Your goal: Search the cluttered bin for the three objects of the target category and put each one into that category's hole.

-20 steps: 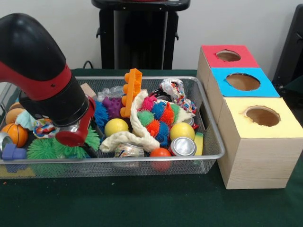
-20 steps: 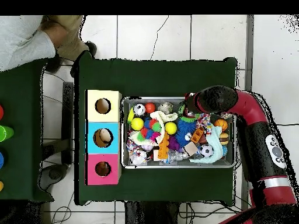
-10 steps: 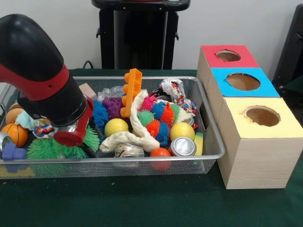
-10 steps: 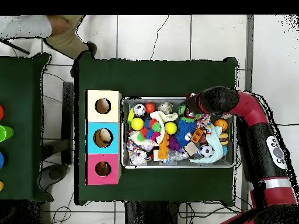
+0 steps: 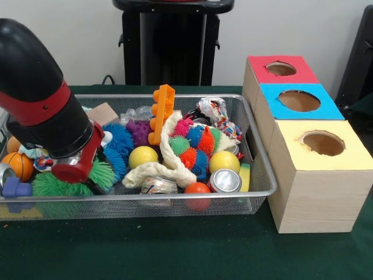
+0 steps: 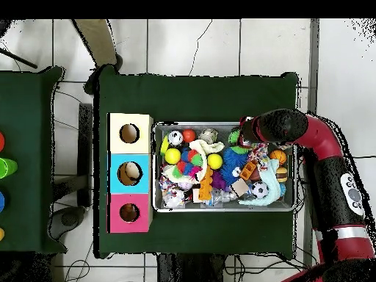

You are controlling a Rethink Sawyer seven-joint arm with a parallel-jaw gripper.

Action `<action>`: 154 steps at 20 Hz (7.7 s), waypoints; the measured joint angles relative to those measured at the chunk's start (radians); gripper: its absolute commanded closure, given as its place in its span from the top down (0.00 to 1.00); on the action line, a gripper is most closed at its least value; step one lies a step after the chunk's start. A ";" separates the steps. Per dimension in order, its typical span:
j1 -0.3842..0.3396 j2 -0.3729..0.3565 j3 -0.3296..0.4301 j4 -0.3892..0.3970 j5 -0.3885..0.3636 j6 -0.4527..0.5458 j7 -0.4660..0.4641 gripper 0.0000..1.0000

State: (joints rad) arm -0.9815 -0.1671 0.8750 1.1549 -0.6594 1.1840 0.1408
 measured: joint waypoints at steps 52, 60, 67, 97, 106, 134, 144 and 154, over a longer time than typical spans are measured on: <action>-0.107 -0.302 -0.003 0.266 0.098 0.027 -0.132 1.00; -0.102 -0.371 -0.003 0.274 0.128 0.027 -0.132 1.00; -0.101 -0.349 -0.006 0.273 0.128 0.027 -0.132 1.00; -0.100 -0.137 -0.055 0.215 0.048 0.026 -0.132 1.00; -0.144 -0.133 -0.055 0.214 0.033 0.026 -0.132 1.00; -0.229 -0.053 -0.054 0.156 -0.038 0.026 -0.132 1.00; -0.243 -0.038 -0.054 0.141 -0.037 0.026 -0.155 1.00; -0.252 -0.020 -0.053 0.114 -0.001 0.039 -0.241 0.00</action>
State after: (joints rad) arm -1.2337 -0.1873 0.8222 1.2694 -0.6601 1.2228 -0.1006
